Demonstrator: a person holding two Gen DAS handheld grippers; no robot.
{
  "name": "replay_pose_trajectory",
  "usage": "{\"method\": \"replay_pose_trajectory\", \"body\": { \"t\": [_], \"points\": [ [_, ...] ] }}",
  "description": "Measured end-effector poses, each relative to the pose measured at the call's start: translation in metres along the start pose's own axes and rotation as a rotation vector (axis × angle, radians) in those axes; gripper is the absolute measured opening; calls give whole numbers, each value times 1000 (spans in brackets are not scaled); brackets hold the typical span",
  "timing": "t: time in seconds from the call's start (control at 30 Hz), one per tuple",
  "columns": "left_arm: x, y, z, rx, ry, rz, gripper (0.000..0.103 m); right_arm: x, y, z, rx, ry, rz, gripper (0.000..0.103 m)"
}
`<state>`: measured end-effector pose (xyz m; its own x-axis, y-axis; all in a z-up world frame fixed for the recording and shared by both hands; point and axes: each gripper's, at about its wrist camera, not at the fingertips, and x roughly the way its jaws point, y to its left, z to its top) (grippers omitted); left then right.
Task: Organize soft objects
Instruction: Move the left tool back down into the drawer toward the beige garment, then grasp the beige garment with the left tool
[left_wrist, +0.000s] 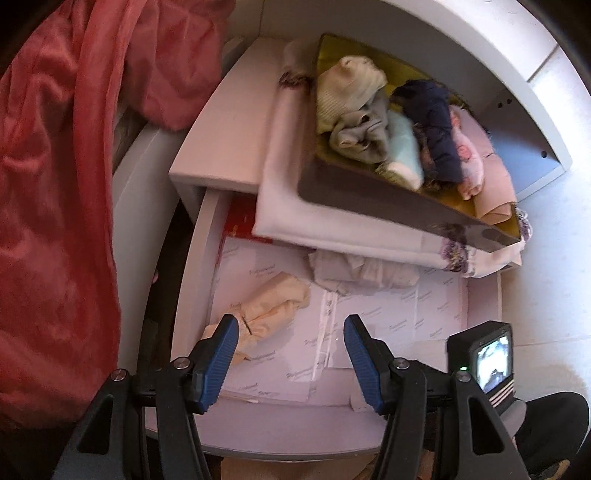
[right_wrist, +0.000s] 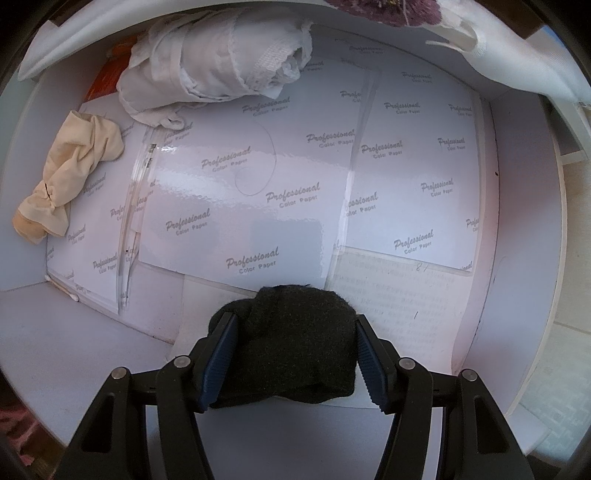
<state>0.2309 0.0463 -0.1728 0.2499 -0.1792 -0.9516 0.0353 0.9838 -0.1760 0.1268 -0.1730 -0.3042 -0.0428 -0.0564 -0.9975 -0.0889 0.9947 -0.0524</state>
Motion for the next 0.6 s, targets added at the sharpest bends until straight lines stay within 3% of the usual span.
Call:
{"method": "replay_pose_trajectory", "body": {
  "t": [0.6],
  "points": [
    [19, 15, -4, -58, 61, 18, 60, 7, -20, 4, 65, 42, 56, 61]
  ]
}}
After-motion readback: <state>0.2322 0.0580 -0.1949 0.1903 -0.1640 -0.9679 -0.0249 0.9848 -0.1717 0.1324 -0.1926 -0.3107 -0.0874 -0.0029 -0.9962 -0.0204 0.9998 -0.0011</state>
